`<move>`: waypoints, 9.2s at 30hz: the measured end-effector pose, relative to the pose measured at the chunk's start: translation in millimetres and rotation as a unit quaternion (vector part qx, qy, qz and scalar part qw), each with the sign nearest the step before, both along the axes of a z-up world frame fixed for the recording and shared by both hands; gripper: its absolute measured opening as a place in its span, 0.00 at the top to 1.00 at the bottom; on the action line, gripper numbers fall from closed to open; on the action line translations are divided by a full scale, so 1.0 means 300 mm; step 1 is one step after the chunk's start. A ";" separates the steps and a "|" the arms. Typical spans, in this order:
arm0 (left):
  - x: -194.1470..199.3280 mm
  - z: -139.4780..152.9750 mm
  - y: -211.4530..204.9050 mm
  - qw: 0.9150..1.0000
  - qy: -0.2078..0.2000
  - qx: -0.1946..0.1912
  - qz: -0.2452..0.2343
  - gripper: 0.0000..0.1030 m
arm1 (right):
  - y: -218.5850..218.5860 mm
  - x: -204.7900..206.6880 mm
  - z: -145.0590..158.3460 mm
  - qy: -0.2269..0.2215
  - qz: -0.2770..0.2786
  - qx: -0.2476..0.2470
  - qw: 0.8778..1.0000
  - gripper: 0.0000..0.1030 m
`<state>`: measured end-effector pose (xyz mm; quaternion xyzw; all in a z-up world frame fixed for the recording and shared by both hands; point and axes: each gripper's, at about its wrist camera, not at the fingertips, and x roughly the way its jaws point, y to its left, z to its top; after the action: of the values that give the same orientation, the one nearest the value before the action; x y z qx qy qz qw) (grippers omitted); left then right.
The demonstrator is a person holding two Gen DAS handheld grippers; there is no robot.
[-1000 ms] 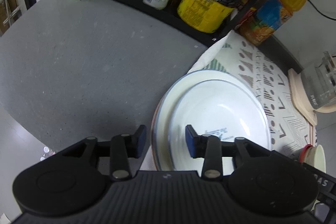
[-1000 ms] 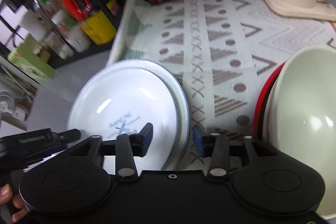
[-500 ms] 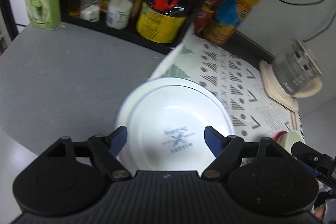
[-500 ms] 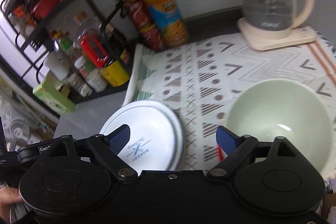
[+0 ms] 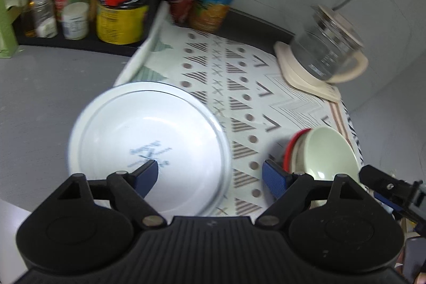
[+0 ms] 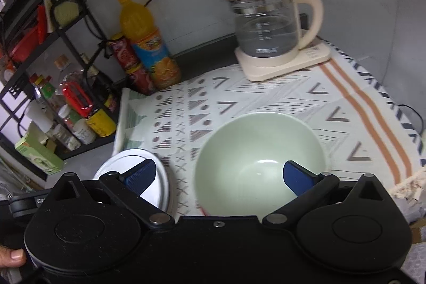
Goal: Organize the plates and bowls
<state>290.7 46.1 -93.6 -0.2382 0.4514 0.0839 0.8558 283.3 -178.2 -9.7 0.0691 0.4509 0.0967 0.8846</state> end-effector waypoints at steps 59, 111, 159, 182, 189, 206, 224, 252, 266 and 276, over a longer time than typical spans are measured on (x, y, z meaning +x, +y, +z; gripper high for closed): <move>0.382 -0.250 -0.304 0.982 0.092 -0.047 -0.155 0.72 | -0.294 0.140 -0.332 0.165 -0.065 0.037 0.983 0.66; 0.042 -0.030 0.194 0.996 0.012 -0.074 0.040 0.72 | 0.193 0.139 -0.143 0.100 0.074 0.051 0.991 0.66; -0.051 -0.062 0.369 0.994 0.020 -0.038 0.102 0.63 | 0.418 0.119 -0.178 0.091 0.128 0.013 0.987 0.49; -0.156 0.113 0.205 0.998 -0.046 0.046 -0.020 0.19 | 0.219 -0.132 0.050 -0.034 -0.003 -0.030 0.999 0.01; -0.247 0.142 0.168 0.996 -0.059 0.061 -0.037 0.19 | 0.177 -0.238 0.092 -0.059 -0.033 -0.038 0.997 0.01; -0.631 0.243 0.132 0.988 -0.087 0.090 -0.088 0.00 | 0.151 -0.681 0.161 -0.094 -0.102 -0.063 0.988 0.00; -0.959 0.316 0.133 0.980 -0.112 0.123 -0.109 0.00 | 0.238 -1.009 0.207 -0.092 -0.088 -0.057 0.990 0.01; -1.034 0.310 0.136 0.975 -0.118 0.145 -0.122 0.00 | 0.238 -1.132 0.205 -0.103 -0.088 -0.076 0.988 0.01; -1.000 0.308 0.153 0.974 -0.116 0.148 -0.126 0.00 | 0.263 -1.112 0.219 -0.110 -0.086 -0.084 0.987 0.01; -0.993 0.313 0.153 0.974 -0.115 0.148 -0.127 0.00 | 0.261 -1.102 0.221 -0.110 -0.089 -0.080 0.987 0.01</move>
<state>-7.0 91.9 0.3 -0.0575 0.3587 0.0130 0.9316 -47.2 -99.9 56.5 0.0265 0.3491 -0.0120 0.9367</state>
